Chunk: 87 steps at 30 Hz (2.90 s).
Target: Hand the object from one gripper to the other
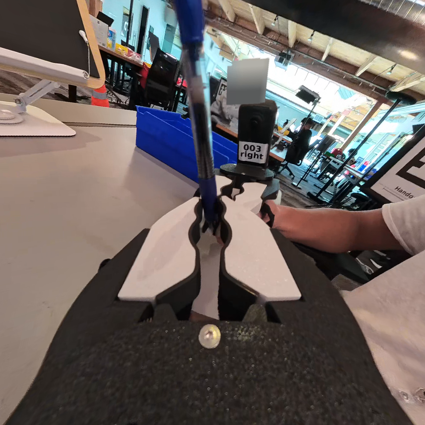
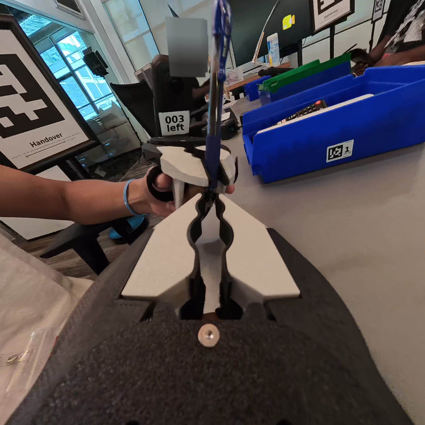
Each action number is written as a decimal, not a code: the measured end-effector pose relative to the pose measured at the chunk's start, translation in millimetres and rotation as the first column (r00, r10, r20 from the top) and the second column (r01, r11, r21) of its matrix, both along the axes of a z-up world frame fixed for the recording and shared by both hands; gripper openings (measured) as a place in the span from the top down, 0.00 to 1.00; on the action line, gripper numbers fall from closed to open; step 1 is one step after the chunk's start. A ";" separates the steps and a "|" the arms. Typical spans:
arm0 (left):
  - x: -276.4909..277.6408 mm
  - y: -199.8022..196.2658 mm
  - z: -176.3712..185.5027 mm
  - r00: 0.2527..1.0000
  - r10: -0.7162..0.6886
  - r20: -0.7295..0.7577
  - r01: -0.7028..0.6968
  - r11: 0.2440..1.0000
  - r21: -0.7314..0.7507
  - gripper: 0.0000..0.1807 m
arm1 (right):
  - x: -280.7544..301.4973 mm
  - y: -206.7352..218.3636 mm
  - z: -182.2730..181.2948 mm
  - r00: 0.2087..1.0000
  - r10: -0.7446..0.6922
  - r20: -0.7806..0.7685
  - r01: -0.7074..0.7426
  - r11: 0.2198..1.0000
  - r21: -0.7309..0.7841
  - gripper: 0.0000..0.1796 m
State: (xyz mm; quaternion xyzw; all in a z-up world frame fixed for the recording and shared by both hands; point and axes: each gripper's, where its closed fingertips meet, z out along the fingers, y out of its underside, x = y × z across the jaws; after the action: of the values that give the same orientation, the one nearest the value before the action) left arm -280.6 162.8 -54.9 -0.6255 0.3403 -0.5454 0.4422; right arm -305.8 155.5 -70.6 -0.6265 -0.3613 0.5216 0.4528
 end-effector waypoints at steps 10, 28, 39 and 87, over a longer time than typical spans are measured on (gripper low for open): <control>-30.9 -2.6 -19.0 0.964 -0.136 -0.230 0.142 0.990 0.008 0.75 | 41.0 -7.3 -22.1 0.967 0.170 0.190 -0.178 0.984 0.023 0.96; -30.7 -11.1 -47.7 0.927 -0.228 -0.298 0.205 0.973 -0.106 0.84 | 45.4 -12.6 -57.8 0.878 0.169 0.448 -0.232 0.969 0.088 0.96; -36.3 -7.1 -53.7 0.927 -0.248 -0.281 0.211 0.965 -0.154 0.91 | 50.4 -5.2 -48.0 0.910 0.150 0.386 -0.198 0.976 0.089 0.96; -17.6 20.3 -29.5 0.974 0.066 -0.214 -0.069 0.998 -0.007 0.84 | 62.0 54.2 11.8 0.876 -0.453 0.164 0.316 0.797 0.514 0.95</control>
State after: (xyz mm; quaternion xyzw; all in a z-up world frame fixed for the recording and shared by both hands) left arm -298.2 183.1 -84.4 -0.6949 0.3604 -0.4620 0.4168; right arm -243.8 209.8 -58.8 -0.6246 -0.4007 0.2199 0.6331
